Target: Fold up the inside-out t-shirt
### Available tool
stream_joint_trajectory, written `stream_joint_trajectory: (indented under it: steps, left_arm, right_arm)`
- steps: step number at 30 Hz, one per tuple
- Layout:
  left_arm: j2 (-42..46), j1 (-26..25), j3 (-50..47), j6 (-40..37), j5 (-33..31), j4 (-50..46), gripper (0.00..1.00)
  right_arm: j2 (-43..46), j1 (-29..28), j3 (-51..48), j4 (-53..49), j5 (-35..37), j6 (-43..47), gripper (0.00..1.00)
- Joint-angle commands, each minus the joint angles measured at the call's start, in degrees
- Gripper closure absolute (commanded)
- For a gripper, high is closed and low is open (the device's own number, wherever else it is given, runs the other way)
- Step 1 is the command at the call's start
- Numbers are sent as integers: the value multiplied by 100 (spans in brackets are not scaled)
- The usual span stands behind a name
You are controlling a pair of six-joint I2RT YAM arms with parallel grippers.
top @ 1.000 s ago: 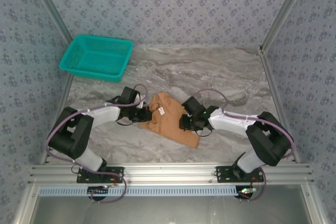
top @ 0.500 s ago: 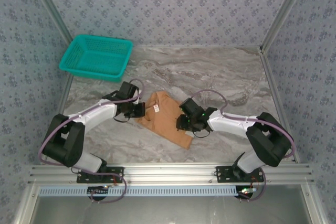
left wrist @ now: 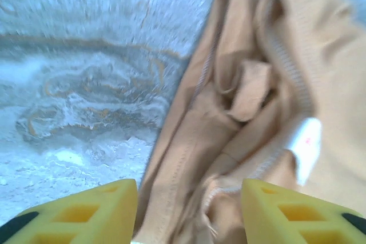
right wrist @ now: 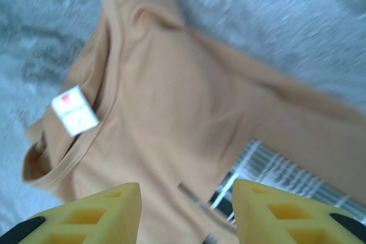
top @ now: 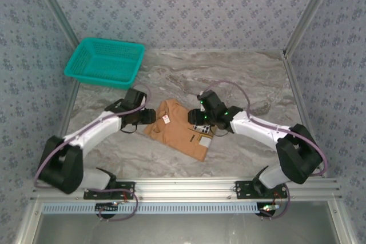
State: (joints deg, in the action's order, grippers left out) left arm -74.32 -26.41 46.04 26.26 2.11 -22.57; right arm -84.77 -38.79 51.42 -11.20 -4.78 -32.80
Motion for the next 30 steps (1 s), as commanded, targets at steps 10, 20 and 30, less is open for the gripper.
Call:
stream_joint_trajectory:
  steps: [10, 20, 30]
  left_arm:
    - [-92, -778, -757, 1345, 1570, 1184, 52]
    - [-1703, -487, 484, 365, 1359, 1184, 51]
    - [-1477, 185, 925, -39, 1343, 1427, 45]
  right_arm:
    - [-918, 869, 124, -1276, -454, 691, 57]
    - [427, 134, -1304, -1051, -593, -593, 58]
    - [722, -7, -475, -17, -806, 623, 50]
